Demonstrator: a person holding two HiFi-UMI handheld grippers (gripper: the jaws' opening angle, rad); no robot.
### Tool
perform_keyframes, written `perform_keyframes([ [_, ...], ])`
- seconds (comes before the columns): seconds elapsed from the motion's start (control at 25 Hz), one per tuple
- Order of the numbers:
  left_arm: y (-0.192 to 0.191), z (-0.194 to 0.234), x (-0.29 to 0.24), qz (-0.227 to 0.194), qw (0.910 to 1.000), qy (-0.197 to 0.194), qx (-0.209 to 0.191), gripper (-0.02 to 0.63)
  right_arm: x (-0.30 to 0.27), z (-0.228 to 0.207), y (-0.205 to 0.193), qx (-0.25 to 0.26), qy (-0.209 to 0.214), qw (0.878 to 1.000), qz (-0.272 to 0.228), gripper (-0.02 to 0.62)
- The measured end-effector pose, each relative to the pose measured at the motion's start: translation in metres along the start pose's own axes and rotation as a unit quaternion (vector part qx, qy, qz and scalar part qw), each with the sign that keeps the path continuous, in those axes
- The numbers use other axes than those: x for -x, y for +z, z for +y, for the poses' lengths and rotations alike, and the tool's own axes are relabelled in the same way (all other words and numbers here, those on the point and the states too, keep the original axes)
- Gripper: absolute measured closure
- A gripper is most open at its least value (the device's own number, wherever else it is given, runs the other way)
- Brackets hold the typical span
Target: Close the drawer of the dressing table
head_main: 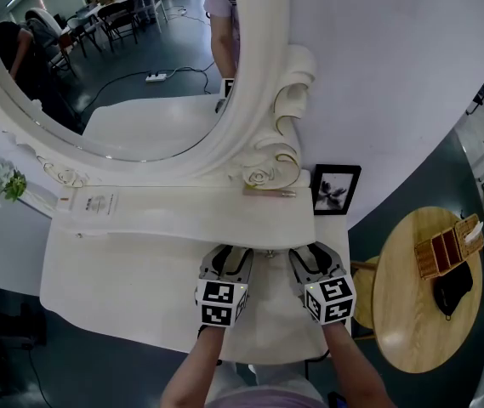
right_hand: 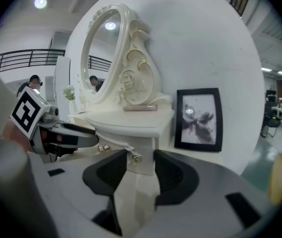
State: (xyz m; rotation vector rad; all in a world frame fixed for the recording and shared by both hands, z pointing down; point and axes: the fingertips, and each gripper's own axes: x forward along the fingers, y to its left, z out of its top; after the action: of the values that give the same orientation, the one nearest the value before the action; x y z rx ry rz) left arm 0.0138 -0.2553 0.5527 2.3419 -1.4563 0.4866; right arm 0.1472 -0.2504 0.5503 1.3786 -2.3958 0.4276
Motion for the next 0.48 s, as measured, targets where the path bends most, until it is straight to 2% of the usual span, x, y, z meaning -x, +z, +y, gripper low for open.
perform_keyframes([
  [0.48,0.0016,0.0014,-0.0025,-0.001,1.0000,0.002,0.007,0.431,-0.0026,-0.0017,0.0013,0.002,0.004,1.000,-0.003,0.414],
])
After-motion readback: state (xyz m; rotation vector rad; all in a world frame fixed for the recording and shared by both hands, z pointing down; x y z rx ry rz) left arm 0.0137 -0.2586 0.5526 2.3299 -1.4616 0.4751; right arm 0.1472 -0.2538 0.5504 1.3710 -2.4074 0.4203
